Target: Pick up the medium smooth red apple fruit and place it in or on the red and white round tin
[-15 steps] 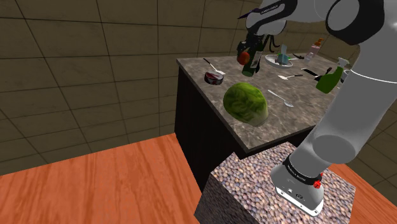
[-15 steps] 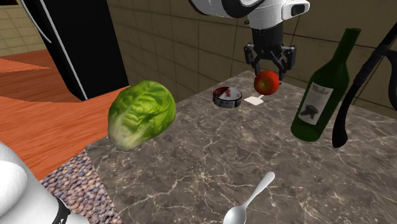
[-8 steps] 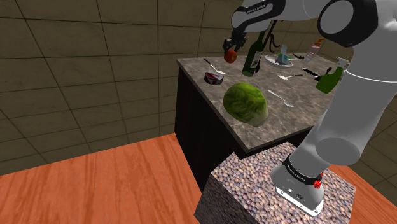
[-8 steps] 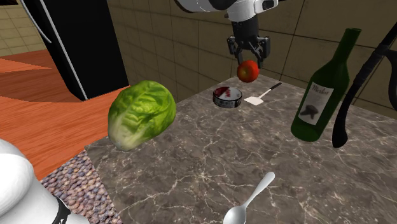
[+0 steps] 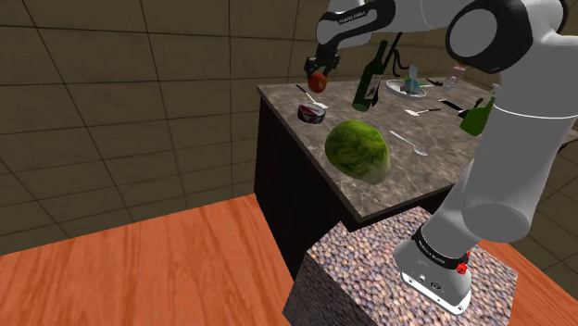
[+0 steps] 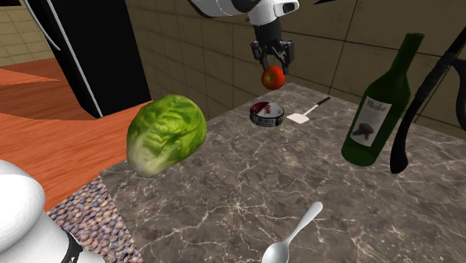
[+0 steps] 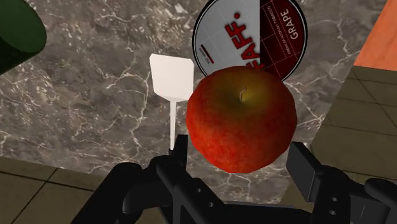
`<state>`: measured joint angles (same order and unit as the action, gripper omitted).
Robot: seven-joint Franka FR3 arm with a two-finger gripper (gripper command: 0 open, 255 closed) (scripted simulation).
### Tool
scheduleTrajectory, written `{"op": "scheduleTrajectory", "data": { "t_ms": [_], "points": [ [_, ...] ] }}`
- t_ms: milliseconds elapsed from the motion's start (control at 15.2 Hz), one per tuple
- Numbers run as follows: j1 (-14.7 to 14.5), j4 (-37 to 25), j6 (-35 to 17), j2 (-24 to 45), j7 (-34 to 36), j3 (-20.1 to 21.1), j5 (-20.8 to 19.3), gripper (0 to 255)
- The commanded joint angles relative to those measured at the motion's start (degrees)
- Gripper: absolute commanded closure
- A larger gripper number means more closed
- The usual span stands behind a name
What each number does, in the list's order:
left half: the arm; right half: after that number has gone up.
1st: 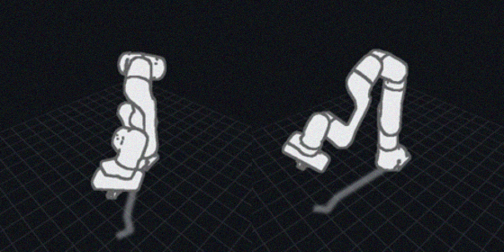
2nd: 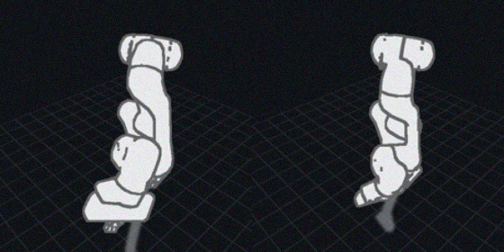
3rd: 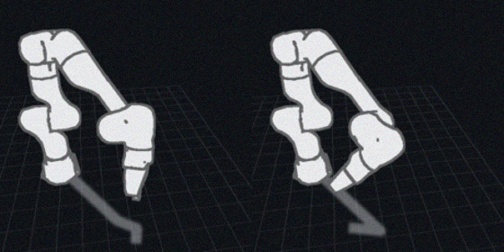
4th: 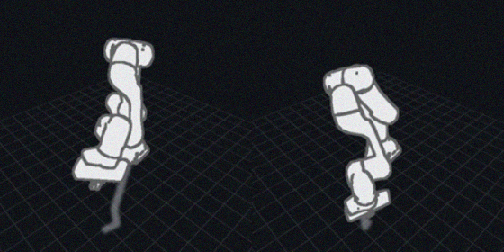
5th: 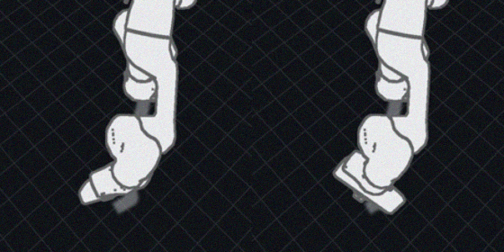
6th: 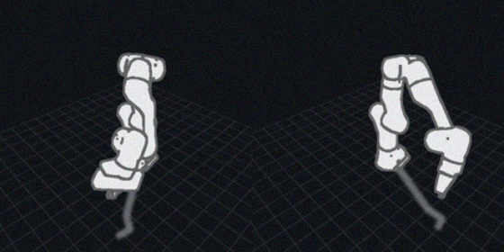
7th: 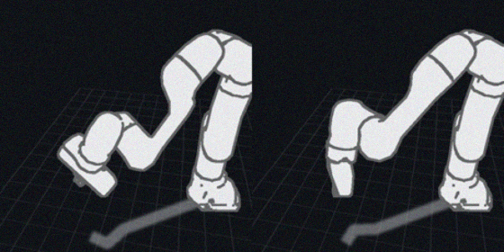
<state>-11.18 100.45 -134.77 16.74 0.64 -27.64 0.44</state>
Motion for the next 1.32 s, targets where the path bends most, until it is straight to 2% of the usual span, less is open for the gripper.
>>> {"op": "scheduleTrajectory", "data": {
  "t_ms": [0,792,1254],
  "points": [
    [0.0,0.4,-1.0,0.7,0.1,0.1,0.3,255],
    [0.9,4.8,-9.1,4.6,-0.4,1.2,2.2,255],
    [0.9,4.8,-9.1,4.6,-0.4,1.2,2.2,255]
  ]
}}
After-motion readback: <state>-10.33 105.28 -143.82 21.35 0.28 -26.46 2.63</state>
